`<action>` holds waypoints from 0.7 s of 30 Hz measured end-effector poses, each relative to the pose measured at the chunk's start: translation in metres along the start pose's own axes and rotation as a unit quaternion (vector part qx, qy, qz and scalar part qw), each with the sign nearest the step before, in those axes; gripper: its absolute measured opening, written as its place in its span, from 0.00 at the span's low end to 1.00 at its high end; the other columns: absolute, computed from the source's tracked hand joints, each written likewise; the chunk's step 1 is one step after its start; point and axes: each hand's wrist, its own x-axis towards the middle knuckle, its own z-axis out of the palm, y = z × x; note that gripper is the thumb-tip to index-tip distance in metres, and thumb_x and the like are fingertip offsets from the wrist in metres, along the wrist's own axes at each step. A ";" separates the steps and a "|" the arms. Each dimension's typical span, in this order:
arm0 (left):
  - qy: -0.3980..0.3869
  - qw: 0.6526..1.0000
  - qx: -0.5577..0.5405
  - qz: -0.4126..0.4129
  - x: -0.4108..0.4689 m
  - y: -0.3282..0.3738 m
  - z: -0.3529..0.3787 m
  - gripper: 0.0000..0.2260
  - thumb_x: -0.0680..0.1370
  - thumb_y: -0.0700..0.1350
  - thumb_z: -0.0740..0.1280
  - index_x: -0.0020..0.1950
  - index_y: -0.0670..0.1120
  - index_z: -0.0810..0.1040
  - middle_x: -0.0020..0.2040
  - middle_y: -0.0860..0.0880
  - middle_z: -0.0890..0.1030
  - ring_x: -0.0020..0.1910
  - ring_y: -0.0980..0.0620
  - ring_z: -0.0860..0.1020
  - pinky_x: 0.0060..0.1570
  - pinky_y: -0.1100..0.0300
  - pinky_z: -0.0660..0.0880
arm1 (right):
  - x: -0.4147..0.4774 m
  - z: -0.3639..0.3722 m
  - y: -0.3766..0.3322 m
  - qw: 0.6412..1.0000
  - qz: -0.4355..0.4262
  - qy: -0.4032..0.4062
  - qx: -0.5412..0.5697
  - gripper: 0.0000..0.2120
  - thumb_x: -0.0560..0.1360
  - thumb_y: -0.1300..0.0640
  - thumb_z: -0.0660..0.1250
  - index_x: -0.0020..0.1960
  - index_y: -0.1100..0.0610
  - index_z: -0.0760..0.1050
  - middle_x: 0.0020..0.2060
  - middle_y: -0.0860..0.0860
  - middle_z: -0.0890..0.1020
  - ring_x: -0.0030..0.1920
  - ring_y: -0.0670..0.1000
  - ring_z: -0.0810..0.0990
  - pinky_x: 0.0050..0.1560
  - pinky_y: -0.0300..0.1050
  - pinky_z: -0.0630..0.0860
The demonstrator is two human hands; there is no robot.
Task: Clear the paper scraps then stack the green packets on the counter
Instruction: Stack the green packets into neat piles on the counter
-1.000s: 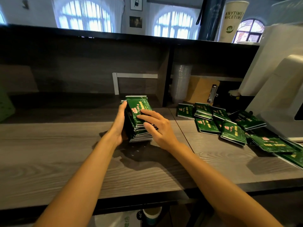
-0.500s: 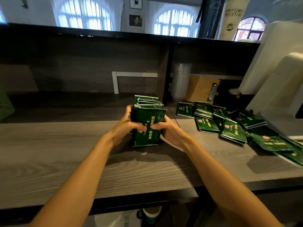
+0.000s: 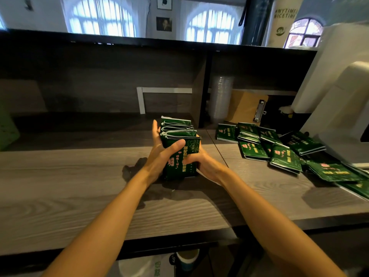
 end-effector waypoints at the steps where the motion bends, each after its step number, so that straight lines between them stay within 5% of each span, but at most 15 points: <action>1: 0.004 1.000 0.003 0.004 0.001 0.000 -0.002 0.70 0.46 0.70 0.75 0.75 0.56 0.34 0.70 0.50 0.67 0.60 0.56 0.73 0.53 0.61 0.73 | 0.000 -0.001 -0.001 1.000 -0.002 0.002 0.001 0.44 0.60 0.68 0.63 0.74 0.54 0.51 0.63 0.59 0.72 0.59 0.53 0.76 0.55 0.45 0.77; 4: -0.001 1.000 0.026 0.007 0.005 -0.003 -0.009 0.66 0.51 0.65 0.76 0.76 0.54 0.37 0.70 0.51 0.66 0.58 0.60 0.72 0.53 0.63 0.73 | 0.002 -0.003 -0.001 1.000 0.001 0.012 0.002 0.43 0.60 0.68 0.62 0.73 0.56 0.53 0.59 0.56 0.74 0.56 0.51 0.77 0.51 0.42 0.78; 9: -0.041 0.993 0.106 -0.011 0.008 -0.019 -0.012 0.43 0.65 0.55 0.71 0.72 0.51 0.50 0.63 0.54 0.71 0.62 0.56 0.73 0.57 0.64 0.74 | 0.004 -0.006 0.000 0.999 0.025 0.017 -0.044 0.42 0.58 0.66 0.62 0.71 0.57 0.55 0.59 0.57 0.73 0.55 0.51 0.75 0.51 0.40 0.76; 15: -0.057 0.981 0.185 -0.019 0.012 -0.022 -0.018 0.43 0.66 0.49 0.68 0.73 0.48 0.45 0.68 0.50 0.64 0.68 0.54 0.65 0.63 0.60 0.64 | 0.012 -0.012 0.005 0.993 0.054 0.029 -0.099 0.43 0.57 0.64 0.65 0.71 0.60 0.56 0.64 0.60 0.71 0.59 0.52 0.72 0.49 0.35 0.74; 21: -0.062 0.985 0.144 -0.075 0.010 -0.018 -0.016 0.39 0.69 0.43 0.67 0.72 0.46 0.45 0.68 0.47 0.65 0.66 0.53 0.65 0.65 0.56 0.65 | 0.014 -0.007 0.007 0.992 0.062 0.055 -0.099 0.43 0.56 0.64 0.63 0.71 0.61 0.55 0.64 0.60 0.70 0.58 0.50 0.72 0.48 0.31 0.75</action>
